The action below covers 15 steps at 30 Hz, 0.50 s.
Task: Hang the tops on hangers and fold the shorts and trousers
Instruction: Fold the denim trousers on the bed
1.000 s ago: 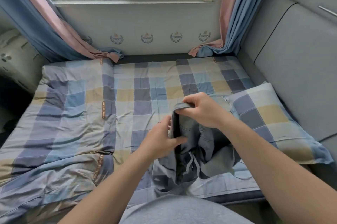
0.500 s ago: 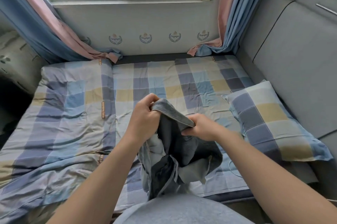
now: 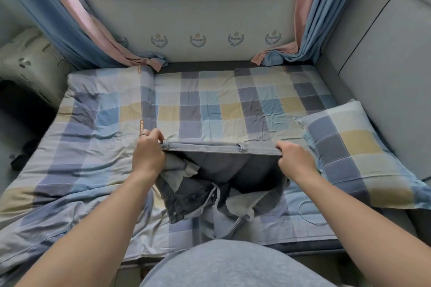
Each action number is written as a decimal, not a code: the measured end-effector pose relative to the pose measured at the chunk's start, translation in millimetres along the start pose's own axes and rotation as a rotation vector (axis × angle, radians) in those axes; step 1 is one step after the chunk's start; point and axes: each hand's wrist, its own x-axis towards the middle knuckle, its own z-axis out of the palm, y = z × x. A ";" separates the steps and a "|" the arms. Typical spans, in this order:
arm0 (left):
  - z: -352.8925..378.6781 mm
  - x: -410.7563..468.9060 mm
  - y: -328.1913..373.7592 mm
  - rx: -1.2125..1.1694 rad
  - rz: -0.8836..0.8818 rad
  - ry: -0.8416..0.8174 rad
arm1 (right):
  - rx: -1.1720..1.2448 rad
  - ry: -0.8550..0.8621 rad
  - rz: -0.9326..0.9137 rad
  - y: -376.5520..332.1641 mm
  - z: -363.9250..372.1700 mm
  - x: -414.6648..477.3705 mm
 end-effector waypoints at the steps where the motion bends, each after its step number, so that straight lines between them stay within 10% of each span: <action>1: 4.8 -0.8 -9.9 0.035 -0.038 -0.004 | -0.001 -0.007 0.027 8.2 2.4 1.1; 15: 48.1 -57.2 -113.4 0.012 -0.674 -0.188 | 0.303 0.002 0.457 65.2 46.2 -17.4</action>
